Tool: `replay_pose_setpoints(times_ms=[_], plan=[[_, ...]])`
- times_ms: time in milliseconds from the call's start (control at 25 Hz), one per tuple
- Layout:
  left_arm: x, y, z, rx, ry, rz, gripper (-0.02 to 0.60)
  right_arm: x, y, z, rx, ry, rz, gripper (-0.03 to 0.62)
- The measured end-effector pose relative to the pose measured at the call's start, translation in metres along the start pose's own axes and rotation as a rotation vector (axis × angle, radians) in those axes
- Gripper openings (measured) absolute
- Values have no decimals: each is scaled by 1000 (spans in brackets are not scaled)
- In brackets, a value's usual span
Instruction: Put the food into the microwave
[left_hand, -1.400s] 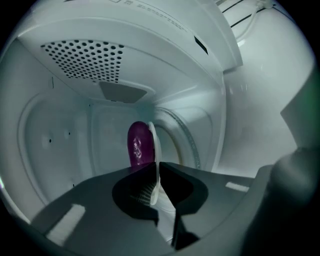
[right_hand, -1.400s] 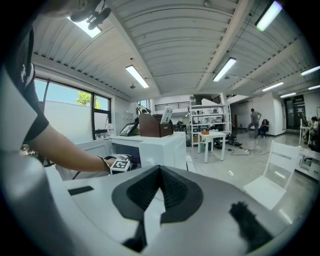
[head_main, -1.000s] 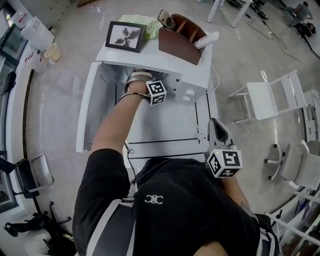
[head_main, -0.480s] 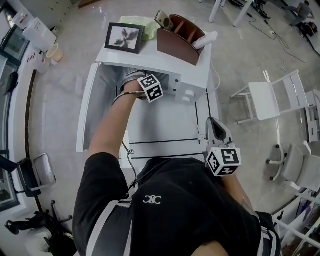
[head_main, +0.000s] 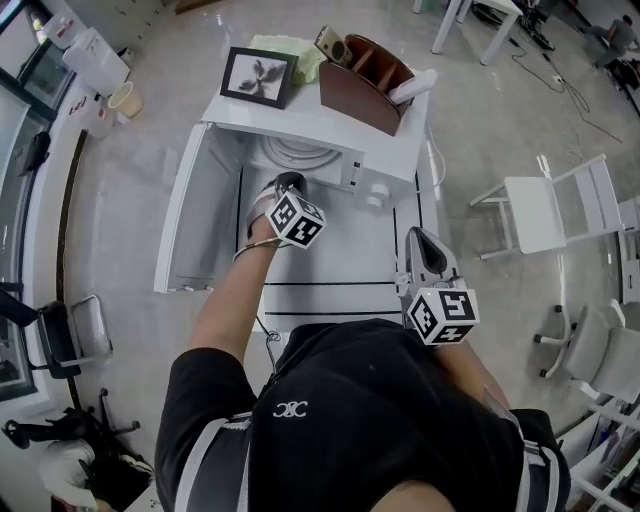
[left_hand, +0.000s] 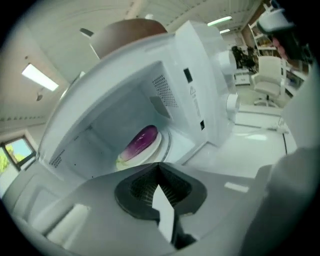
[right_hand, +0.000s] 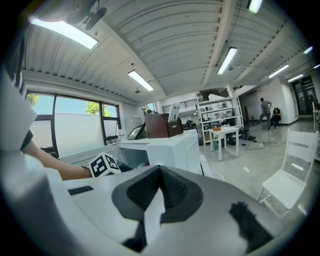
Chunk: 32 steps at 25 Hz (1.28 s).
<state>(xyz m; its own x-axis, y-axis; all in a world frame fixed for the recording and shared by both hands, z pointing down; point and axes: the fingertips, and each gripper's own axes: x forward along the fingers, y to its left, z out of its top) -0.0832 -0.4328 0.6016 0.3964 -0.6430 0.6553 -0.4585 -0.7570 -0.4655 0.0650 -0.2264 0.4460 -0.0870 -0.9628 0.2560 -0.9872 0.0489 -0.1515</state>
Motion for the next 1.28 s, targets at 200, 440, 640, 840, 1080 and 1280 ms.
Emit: replay_pose_setpoints(times_ms=[200,440,640,840,1080,1280], plan=[[-55,-15,15,-316,-135,10,9,9,5,-5,-13,34,49,6],[-115,-19,25,-515,-214,58,8,15,12,-5,-15,34,119,6],[-149,-26,22,-521,-200,130,8,17,17,-5,-30,38,171,6],[-164,-41,20,-530,-190,157,8,18,22,-8,-64,49,204,6],[-169,-46,9,-568,-169,158,8,18,28,-10,-64,51,233,6],[-168,-51,2,-558,-154,153,8,18,32,-9,-66,54,243,6]])
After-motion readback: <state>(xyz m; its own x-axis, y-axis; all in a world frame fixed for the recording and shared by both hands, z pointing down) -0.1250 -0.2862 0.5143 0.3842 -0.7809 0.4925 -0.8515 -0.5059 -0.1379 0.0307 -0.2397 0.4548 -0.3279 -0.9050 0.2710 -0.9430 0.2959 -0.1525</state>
